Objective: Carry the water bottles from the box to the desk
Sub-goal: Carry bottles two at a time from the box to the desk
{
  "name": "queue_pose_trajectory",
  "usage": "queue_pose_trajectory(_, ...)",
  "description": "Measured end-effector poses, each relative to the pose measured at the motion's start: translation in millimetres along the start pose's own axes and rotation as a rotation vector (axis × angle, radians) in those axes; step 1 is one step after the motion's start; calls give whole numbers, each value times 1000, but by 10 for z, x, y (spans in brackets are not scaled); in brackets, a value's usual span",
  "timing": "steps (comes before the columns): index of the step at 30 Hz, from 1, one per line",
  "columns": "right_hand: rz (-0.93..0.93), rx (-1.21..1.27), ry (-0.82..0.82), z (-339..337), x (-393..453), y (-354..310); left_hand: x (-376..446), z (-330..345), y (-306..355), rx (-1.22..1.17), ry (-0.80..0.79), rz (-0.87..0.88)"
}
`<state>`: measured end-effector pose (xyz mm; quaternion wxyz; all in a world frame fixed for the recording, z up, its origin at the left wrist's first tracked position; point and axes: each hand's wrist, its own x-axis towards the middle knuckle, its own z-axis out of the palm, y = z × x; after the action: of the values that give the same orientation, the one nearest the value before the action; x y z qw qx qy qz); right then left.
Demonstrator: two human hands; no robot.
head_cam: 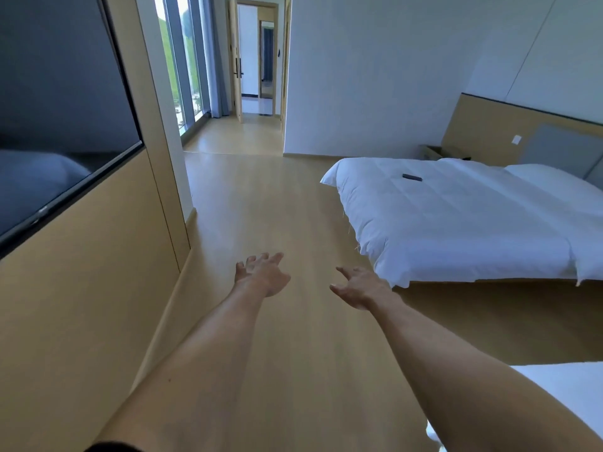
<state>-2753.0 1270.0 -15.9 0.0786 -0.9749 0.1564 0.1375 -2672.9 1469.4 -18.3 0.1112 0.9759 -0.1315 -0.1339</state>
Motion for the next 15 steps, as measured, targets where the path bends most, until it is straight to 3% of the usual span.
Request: queue_pose_trajectory(15,34,94,27,-763,3036,123,3004,-624,154,57,46,-2)
